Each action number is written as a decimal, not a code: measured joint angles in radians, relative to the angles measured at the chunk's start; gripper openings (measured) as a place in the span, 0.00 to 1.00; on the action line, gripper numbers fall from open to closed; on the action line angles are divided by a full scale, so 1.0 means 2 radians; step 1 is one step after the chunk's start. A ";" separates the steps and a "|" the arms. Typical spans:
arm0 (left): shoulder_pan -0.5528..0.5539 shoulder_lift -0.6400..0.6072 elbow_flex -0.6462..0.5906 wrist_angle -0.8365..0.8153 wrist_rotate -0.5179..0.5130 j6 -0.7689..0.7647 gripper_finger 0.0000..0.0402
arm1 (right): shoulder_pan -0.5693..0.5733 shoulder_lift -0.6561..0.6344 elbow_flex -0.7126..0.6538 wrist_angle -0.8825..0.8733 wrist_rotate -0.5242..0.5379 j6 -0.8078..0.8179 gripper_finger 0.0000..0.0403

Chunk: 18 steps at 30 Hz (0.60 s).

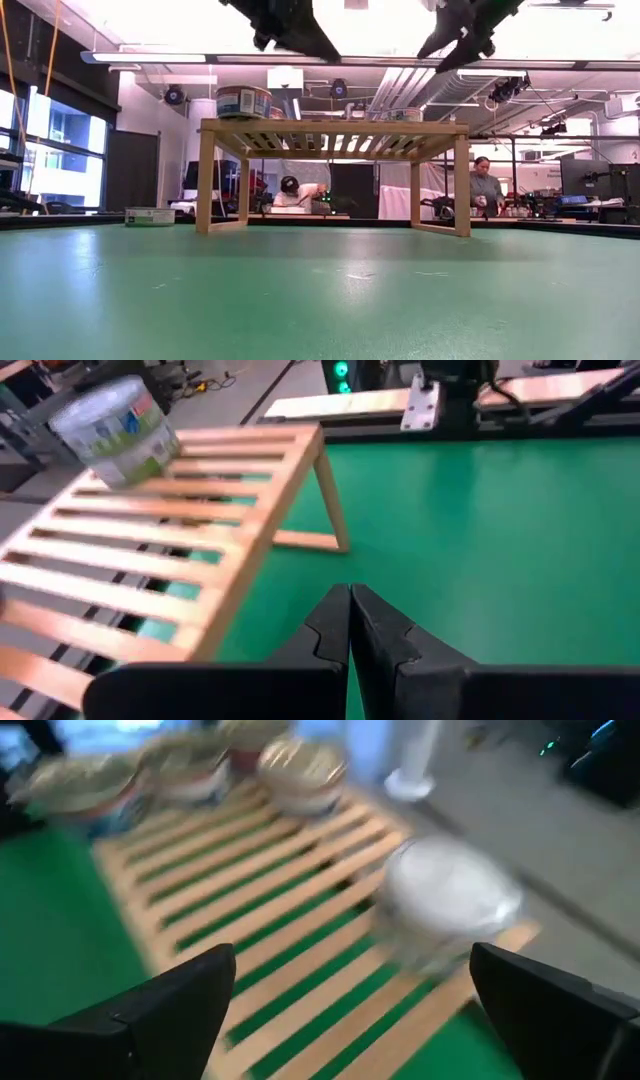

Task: Stack canned seafood by type on shelf
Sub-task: Stack the center green tuna can on top of the green tuna can on the shelf

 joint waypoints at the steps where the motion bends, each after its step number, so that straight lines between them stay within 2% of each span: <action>1: -0.003 0.000 -0.012 0.014 -0.002 -0.002 0.00 | 0.010 0.002 0.000 -0.013 -0.007 0.012 0.99; 4: -0.009 0.000 -0.043 0.063 0.000 -0.002 0.00 | 0.027 0.024 -0.001 -0.025 -0.009 0.025 0.99; 8: -0.020 0.000 -0.068 0.066 0.001 -0.022 0.00 | 0.029 0.069 -0.001 -0.009 -0.009 0.018 0.97; 18: -0.051 0.000 -0.116 0.070 -0.017 -0.072 0.00 | -0.017 0.133 -0.002 0.025 0.003 0.009 0.87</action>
